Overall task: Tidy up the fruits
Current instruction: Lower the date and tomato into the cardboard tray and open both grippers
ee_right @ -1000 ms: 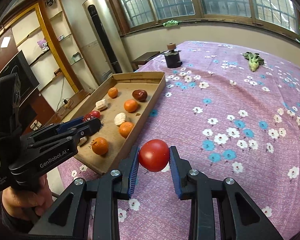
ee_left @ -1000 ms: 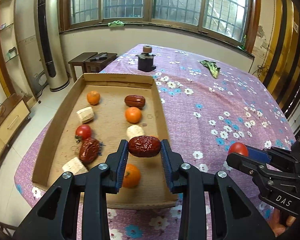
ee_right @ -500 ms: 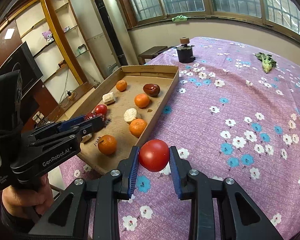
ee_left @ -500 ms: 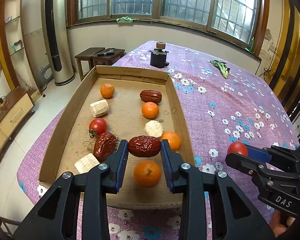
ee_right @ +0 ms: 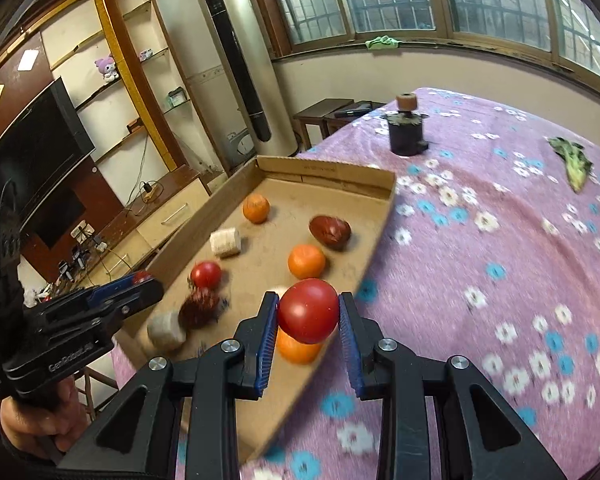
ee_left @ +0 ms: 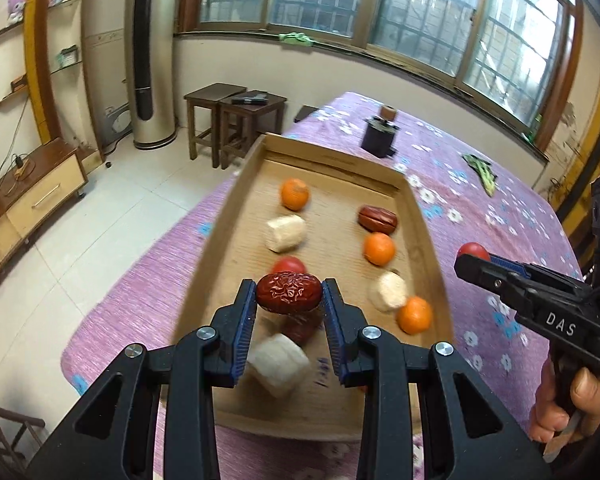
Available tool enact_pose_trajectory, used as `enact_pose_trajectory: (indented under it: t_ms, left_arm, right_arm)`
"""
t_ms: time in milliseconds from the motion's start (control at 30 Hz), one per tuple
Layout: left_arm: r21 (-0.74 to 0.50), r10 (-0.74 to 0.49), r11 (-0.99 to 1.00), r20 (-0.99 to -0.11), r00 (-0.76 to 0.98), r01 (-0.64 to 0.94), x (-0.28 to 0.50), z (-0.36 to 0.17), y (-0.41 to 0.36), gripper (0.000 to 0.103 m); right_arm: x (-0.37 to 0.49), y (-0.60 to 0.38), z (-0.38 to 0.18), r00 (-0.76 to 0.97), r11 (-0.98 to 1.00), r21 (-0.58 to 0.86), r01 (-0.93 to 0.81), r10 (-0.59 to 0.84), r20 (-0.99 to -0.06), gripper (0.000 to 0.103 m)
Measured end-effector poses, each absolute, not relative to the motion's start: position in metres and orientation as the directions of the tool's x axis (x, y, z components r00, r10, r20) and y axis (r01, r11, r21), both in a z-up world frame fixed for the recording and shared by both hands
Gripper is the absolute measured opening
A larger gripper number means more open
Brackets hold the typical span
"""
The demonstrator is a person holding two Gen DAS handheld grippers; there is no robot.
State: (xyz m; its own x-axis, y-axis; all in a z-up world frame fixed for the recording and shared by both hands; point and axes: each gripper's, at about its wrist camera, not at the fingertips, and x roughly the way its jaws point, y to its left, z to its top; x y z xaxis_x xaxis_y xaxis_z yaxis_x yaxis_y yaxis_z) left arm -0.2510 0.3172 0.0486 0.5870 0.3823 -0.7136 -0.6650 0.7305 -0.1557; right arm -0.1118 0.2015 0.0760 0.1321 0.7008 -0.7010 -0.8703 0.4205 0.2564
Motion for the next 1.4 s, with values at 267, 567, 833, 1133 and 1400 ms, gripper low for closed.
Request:
enact_pose_trajectory:
  t_ms: [267, 567, 833, 1133, 1400]
  left_arm:
    - [-0.152, 0.397, 0.698, -0.731, 0.555, -0.699, -0.250, 0.038, 0.339, 0.031]
    - [-0.136, 0.380, 0.697, -0.763, 0.524, -0.704, -0.248, 0.021, 0.343, 0.031]
    - [-0.135, 0.358, 0.706, -0.779, 0.515, -0.695, -0.244, 0.013, 0.341, 0.031]
    - [-0.120, 0.363, 0.708, -0.783, 0.505, -0.696, -0.244, 0.009, 0.339, 0.031]
    - [-0.116, 0.367, 0.699, -0.789, 0.493, -0.706, -0.244, 0.010, 0.338, 0.034]
  right_arm:
    - [-0.121, 0.250, 0.066, 0.071, 0.348, 0.241, -0.906, 0.687, -0.723, 0.030]
    - [-0.135, 0.270, 0.047, 0.028, 0.306, 0.232, -0.923, 0.657, -0.754, 0.030]
    - [-0.142, 0.278, 0.038, 0.030, 0.300, 0.213, -0.930, 0.639, -0.769, 0.030]
    - [-0.154, 0.282, 0.037, 0.084, 0.293, 0.132, -0.947, 0.621, -0.779, 0.030]
    - [-0.155, 0.281, 0.038, 0.087, 0.289, 0.125, -0.949, 0.623, -0.777, 0.032]
